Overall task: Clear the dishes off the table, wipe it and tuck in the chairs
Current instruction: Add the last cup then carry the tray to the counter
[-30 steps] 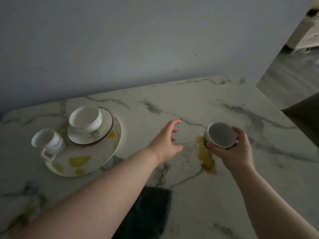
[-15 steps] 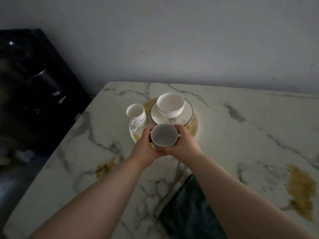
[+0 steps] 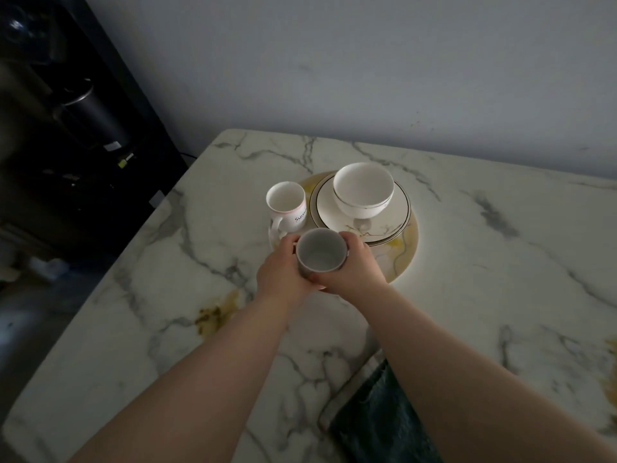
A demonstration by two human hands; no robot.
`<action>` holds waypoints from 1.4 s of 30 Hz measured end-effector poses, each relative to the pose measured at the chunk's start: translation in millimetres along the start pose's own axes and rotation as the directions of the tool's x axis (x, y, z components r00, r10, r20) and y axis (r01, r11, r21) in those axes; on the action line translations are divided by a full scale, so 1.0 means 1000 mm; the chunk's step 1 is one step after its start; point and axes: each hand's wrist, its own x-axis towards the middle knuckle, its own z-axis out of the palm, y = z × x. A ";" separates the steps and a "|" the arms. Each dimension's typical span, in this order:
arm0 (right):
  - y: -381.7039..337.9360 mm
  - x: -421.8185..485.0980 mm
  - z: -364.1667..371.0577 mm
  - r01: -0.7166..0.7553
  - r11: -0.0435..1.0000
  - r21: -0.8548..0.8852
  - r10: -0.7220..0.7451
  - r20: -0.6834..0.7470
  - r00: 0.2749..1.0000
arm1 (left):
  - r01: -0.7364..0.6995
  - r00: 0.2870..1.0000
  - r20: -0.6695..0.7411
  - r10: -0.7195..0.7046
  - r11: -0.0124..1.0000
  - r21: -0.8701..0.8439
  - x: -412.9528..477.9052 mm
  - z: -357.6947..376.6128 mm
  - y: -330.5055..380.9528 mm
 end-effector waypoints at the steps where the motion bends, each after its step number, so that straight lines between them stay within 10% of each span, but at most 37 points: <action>1: 0.000 0.000 0.001 -0.012 0.999 0.038 0.012 0.007 1.000 | 0.003 1.000 -0.010 -0.002 0.999 0.033 0.002 -0.001 0.001; 6: 0.002 -0.004 -0.010 0.005 0.997 -0.081 -0.005 0.003 1.000 | -0.024 0.999 0.033 0.019 0.989 0.145 0.012 -0.009 -0.005; 12: 0.027 0.007 -0.068 -0.124 0.986 0.114 0.165 -0.528 0.833 | 0.210 0.977 -0.039 -0.211 0.977 -0.027 0.030 -0.039 -0.024; 18: 0.054 0.030 -0.076 -0.473 0.873 -0.121 0.417 -0.318 0.851 | 0.422 0.905 0.014 -0.426 0.892 -0.164 0.034 -0.020 -0.039; 28: 0.067 0.047 -0.074 -0.434 0.854 -0.286 0.351 -0.298 0.887 | 0.405 0.910 0.066 -0.409 0.912 0.069 0.045 -0.006 -0.026; 42: 0.085 0.012 -0.070 -0.281 0.891 -0.357 0.170 -0.312 0.935 | 0.309 0.946 -0.091 -0.311 0.950 -0.041 0.001 0.003 -0.042</action>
